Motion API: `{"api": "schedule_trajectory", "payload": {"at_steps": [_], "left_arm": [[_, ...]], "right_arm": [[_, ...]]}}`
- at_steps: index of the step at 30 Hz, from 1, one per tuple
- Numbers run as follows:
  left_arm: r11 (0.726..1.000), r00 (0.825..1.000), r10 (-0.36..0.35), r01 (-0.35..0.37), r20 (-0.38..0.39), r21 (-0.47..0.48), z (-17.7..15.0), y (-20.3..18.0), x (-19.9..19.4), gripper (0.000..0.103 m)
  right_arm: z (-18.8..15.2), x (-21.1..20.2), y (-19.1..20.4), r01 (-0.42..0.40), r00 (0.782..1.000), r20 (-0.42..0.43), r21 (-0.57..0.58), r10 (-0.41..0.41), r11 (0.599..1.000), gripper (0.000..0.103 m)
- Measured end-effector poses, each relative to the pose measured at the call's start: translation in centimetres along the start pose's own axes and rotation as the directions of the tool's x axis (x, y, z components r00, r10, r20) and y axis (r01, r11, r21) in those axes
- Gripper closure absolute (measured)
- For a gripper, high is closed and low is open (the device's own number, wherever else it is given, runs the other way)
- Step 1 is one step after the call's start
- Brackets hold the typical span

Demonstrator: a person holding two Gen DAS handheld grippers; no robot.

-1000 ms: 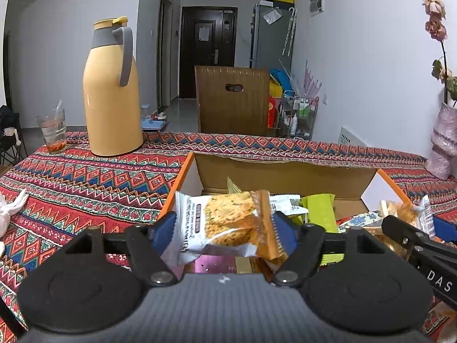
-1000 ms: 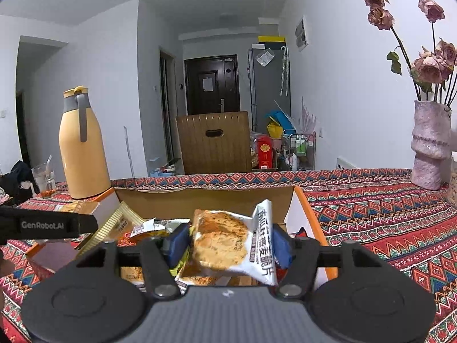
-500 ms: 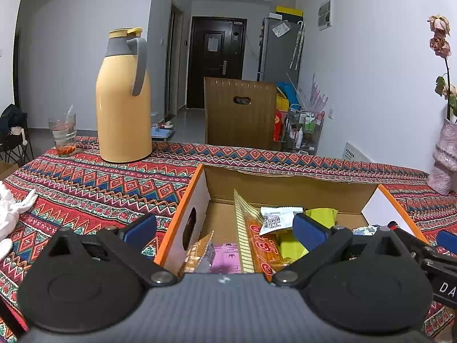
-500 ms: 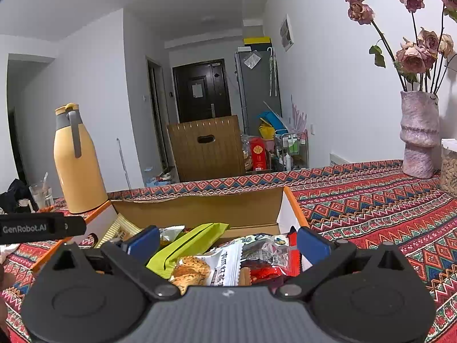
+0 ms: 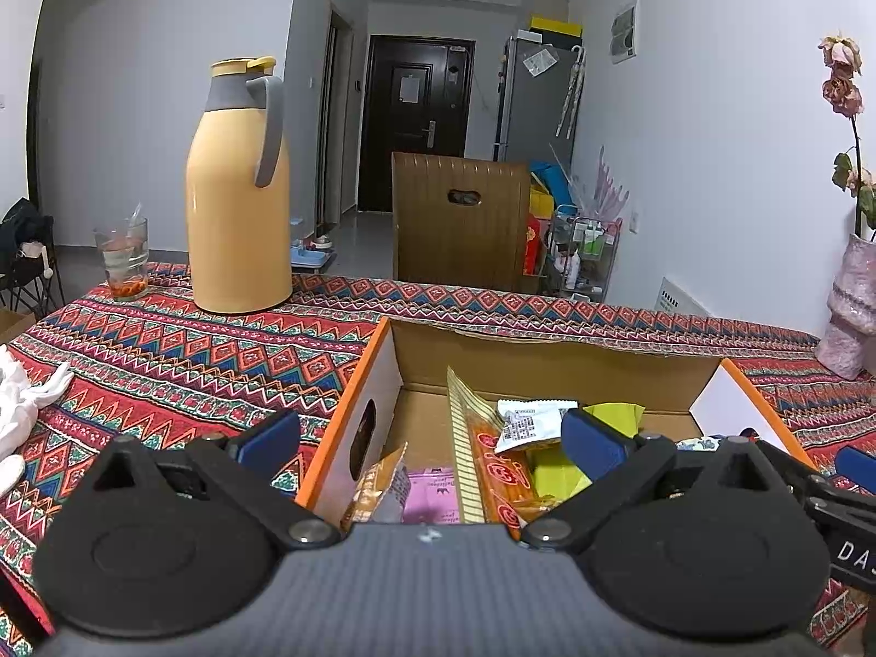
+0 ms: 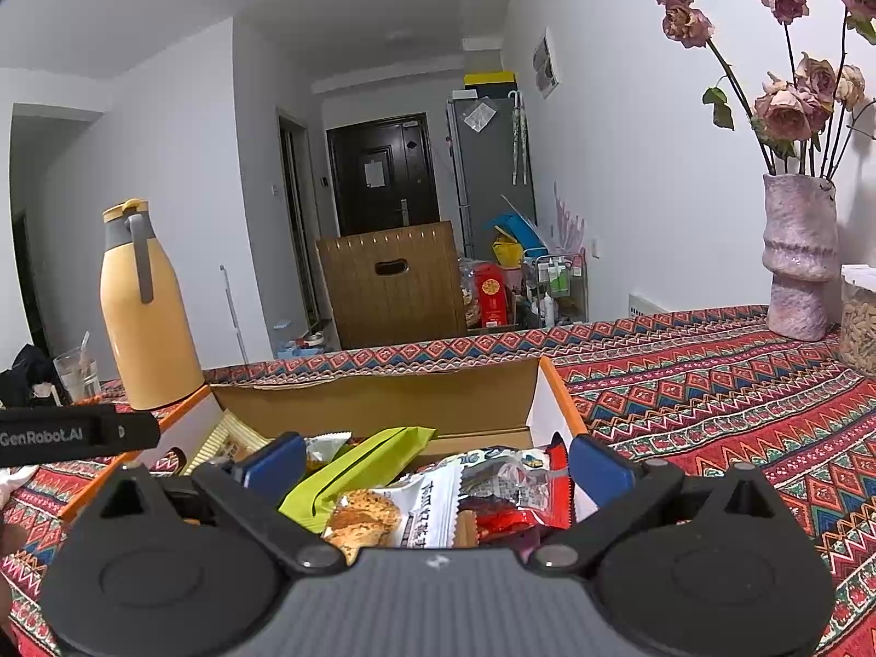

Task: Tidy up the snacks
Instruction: 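Move both open tools back to the packets beside the box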

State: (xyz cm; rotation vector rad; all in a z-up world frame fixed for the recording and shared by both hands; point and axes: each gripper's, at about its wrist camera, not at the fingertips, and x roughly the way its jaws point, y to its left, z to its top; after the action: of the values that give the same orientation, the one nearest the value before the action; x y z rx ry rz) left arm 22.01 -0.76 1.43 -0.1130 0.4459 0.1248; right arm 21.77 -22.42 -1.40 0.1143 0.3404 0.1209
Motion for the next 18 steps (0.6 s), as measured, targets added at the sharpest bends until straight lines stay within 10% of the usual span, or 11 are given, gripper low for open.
{"api": "schedule_trajectory", "payload": {"at_steps": [18], "left_arm": [[0.998,0.998,-0.062,0.063,-0.009,0.026,1.4,0.4,-5.6,0.000]], "right_arm": [[0.9,-4.7,0.7,-0.032,0.999,0.013,-0.044,0.032,0.999,0.000]]}}
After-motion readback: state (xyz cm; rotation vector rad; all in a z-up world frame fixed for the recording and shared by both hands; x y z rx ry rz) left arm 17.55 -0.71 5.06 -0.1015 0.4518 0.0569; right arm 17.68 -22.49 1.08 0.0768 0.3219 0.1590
